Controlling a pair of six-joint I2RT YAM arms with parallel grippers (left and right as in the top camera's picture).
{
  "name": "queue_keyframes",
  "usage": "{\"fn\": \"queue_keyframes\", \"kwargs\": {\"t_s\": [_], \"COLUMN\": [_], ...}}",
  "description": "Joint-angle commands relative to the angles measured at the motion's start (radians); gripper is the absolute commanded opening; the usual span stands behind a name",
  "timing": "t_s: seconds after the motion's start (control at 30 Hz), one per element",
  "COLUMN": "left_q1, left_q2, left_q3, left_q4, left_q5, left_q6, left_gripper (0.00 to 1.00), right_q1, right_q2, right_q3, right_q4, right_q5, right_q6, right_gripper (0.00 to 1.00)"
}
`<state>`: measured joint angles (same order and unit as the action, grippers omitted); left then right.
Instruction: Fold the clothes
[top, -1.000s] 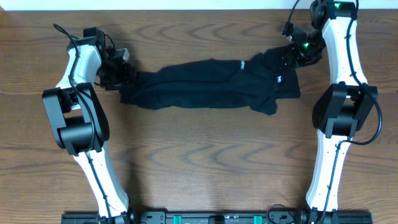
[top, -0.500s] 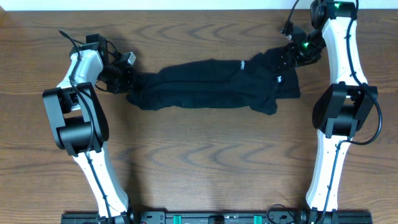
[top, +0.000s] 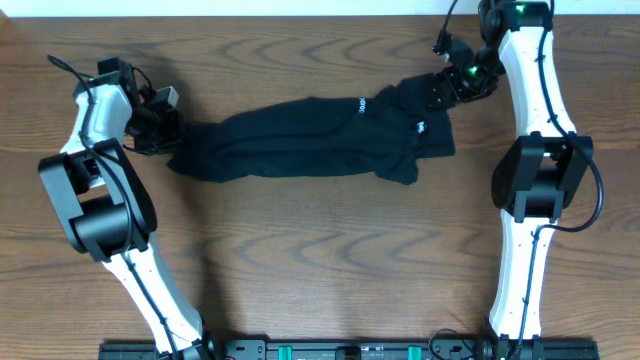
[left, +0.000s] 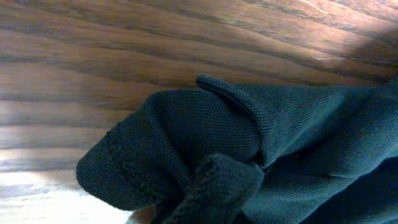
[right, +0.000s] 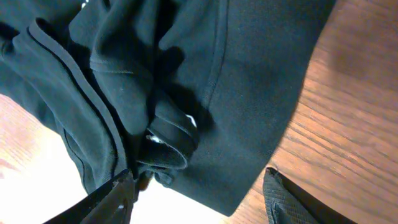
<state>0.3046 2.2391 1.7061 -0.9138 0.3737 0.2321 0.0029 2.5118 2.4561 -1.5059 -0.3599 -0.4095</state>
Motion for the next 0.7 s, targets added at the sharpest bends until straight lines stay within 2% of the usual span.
{"fn": "queue_keyframes", "kwargs": {"t_s": [0.0, 0.3, 0.67], "left_q1": [-0.005, -0.057, -0.323], "left_q2": [-0.06, -0.233, -0.23], "left_q3": [0.007, 0.007, 0.007], "left_q4": [-0.008, -0.05, 0.105], "left_q5": [-0.027, 0.089, 0.086], "left_q6": [-0.009, -0.052, -0.142], "left_gripper": [0.06, 0.06, 0.06], "right_q1": [0.004, 0.003, 0.004], "right_q2": [-0.005, -0.005, -0.005], "right_q3": [0.0, 0.0, 0.0], "right_q4": [-0.001, 0.0, -0.001], "right_q5": [-0.014, -0.011, -0.011], "right_q6": [-0.006, 0.005, 0.005], "right_gripper": [0.65, 0.65, 0.66]}}
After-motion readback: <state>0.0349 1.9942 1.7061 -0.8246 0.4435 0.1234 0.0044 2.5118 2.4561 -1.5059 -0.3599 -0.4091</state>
